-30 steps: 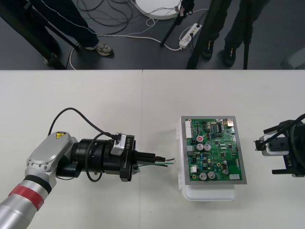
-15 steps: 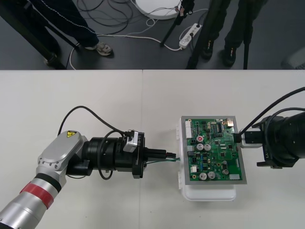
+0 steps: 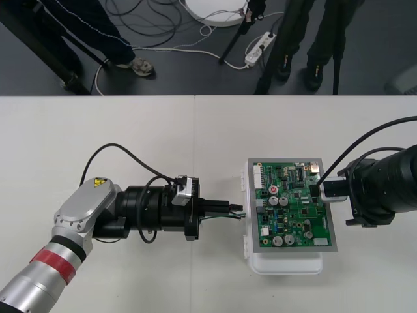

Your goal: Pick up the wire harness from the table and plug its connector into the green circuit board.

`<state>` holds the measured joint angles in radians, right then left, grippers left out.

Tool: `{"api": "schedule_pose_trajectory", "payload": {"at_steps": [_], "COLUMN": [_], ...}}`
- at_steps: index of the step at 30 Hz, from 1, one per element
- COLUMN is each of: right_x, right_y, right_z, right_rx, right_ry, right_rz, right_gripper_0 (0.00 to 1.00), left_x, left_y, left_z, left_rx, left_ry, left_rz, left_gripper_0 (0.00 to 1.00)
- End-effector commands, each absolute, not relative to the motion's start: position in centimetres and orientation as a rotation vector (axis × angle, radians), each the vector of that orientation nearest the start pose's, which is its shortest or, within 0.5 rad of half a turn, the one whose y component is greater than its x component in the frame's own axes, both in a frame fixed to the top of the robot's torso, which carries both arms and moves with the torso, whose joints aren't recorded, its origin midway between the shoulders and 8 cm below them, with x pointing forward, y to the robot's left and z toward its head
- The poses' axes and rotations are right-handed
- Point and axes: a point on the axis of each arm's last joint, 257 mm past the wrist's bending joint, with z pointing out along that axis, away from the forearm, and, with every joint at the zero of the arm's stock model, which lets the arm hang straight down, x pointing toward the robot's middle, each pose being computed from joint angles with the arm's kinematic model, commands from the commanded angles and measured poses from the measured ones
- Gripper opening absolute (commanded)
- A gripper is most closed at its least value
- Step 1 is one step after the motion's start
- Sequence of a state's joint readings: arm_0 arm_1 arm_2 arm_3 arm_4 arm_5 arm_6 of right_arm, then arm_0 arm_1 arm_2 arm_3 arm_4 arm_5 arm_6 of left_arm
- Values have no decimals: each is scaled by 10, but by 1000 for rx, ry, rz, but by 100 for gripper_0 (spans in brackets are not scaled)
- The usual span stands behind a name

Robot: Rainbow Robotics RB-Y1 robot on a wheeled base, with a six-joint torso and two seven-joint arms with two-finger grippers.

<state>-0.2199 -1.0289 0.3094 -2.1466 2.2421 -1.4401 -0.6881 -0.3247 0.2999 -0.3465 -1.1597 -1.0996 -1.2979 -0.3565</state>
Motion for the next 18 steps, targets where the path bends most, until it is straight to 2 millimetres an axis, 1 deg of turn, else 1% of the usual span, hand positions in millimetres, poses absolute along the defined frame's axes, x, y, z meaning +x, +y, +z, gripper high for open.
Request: {"api": "schedule_pose_trajectory", "payload": {"at_steps": [1,6,10,18], "right_x": [387,384,381,376], "right_y": [-272,-266,-255,-245], "right_z": [-251,-258,-264,-276], "right_rx": [-1978,-1980,-1974,-1977], "right_ry": [1949,1968,1969,1972], "right_rz": [-339,-333,-300,-291], "right_gripper_0": [100,100,100,100], "left_x": [356,355,355,355], "left_y": [-56,-60,-64,-69], "left_z": [-222,-219,-215,-218], "left_rx": [1337,1336,1332,1343], "left_ry": [928,913,897,894], "left_rz": [-997,-994,-994,-979], "left_gripper_0": [0,0,0,0]}}
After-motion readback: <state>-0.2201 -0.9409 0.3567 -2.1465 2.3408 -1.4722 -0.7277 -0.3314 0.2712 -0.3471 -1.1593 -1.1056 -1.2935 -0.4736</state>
